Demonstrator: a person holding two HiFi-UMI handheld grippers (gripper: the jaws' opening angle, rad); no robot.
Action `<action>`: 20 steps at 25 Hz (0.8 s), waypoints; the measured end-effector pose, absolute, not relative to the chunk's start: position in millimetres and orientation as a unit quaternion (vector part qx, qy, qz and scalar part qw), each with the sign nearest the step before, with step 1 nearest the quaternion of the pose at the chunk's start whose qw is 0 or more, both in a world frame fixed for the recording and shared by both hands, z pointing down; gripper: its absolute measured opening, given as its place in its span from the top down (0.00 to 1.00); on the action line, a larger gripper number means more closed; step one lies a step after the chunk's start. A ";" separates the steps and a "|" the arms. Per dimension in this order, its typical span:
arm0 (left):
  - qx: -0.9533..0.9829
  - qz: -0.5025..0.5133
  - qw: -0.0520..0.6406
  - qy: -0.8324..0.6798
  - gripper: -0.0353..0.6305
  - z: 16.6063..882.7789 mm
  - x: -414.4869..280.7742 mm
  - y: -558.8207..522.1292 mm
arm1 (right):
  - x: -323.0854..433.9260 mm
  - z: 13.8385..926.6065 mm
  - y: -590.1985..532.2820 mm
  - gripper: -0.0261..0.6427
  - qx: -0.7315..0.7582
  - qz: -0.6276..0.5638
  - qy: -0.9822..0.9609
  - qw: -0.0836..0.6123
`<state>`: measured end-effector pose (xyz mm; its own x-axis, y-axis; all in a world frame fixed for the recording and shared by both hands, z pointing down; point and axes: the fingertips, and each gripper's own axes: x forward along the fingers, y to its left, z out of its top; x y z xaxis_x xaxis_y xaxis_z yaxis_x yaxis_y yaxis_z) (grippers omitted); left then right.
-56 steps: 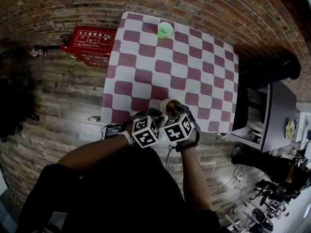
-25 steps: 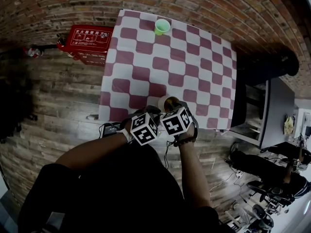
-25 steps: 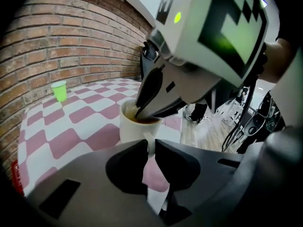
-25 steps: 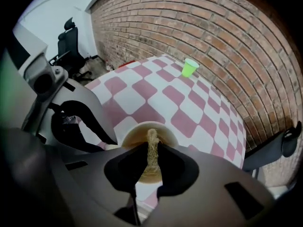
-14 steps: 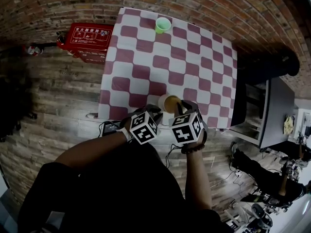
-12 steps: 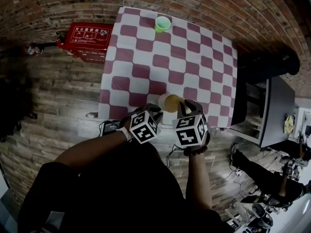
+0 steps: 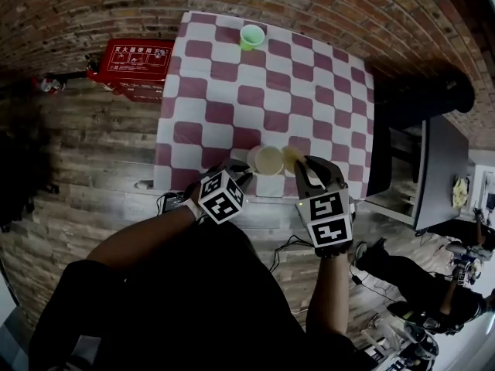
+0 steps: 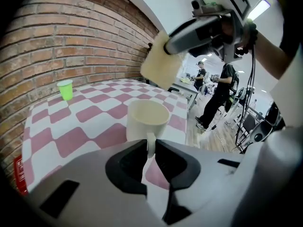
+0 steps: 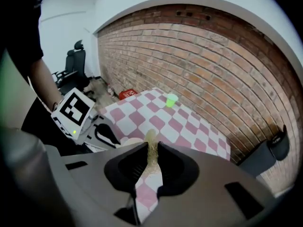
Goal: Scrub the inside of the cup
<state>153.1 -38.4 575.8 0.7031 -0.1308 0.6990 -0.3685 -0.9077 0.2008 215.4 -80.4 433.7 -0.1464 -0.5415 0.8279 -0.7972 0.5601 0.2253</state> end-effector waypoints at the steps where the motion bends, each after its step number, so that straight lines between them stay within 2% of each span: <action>1: 0.907 0.358 0.167 -0.145 0.86 575.1 150.0 -43.7 | 208.5 442.1 -79.3 0.86 0.433 0.131 -0.749 0.484; 5: 0.905 0.356 0.158 -0.170 0.86 570.6 140.2 -65.6 | 187.0 482.7 -82.6 0.86 0.386 0.131 -0.755 0.513; 12: 0.904 0.385 0.089 -0.164 0.86 571.0 136.4 -67.5 | 169.2 555.9 -82.8 0.86 0.283 0.132 -0.739 0.597; 20: 0.904 0.388 0.089 -0.157 0.86 576.3 134.1 -64.0 | 159.6 553.8 -78.4 0.86 0.288 0.212 -0.759 0.544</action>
